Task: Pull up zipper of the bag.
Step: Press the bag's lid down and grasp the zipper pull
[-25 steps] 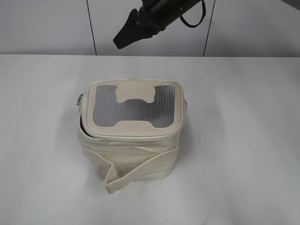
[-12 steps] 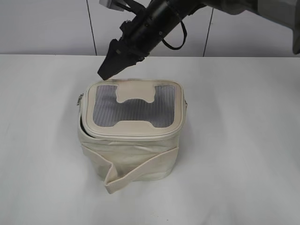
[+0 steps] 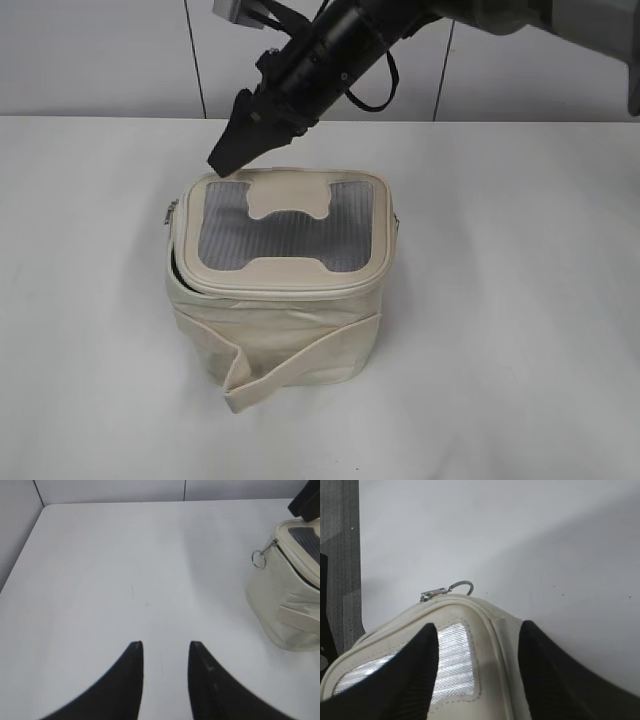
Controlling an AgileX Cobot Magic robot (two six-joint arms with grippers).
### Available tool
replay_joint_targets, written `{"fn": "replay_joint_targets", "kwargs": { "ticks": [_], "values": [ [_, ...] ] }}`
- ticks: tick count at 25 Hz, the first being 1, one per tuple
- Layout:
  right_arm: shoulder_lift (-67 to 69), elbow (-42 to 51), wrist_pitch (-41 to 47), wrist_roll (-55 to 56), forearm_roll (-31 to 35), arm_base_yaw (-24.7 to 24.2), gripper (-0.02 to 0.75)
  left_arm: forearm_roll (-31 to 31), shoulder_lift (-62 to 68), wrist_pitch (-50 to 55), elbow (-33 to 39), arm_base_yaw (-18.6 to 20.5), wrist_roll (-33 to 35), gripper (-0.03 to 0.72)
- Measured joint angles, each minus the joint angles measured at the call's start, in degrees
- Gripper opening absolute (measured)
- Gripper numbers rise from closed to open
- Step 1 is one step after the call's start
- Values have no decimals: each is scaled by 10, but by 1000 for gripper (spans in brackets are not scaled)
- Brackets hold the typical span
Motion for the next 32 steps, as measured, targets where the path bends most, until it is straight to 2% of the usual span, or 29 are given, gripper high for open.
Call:
{"fn": "replay_joint_targets", "kwargs": {
  "ticks": [4,5,6,8,9,13,17,21,27,29,32],
  "values": [
    [24,0,0,0,-4,1,409,0,0,0,0,0,0,239],
    [27,1,0,0,-4,1,382,0,0,0,0,0,0,239],
    [29,1,1,-2,-3,1,330,0,0,0,0,0,0,239],
    [29,-1,3,-6,-4,1,137,0,1,0,0,0,0,239],
    [29,0,4,-6,-6,1,90,0,3,0,0,0,0,239],
    [29,0,4,-6,-9,2,84,-23,50,-20,-11,0,28,244],
    [29,0,4,-6,-8,2,84,-138,155,-101,-19,0,123,269],
    [29,0,4,-6,-7,2,84,-260,300,-200,-19,0,304,355],
    [29,0,4,-6,1,2,84,-453,560,-279,-37,-8,718,400],
    [30,0,4,-6,3,2,84,-511,624,-286,-56,-16,807,402],
    [30,0,4,-6,4,2,83,-539,712,-286,-93,-33,894,403]
  ]
}}
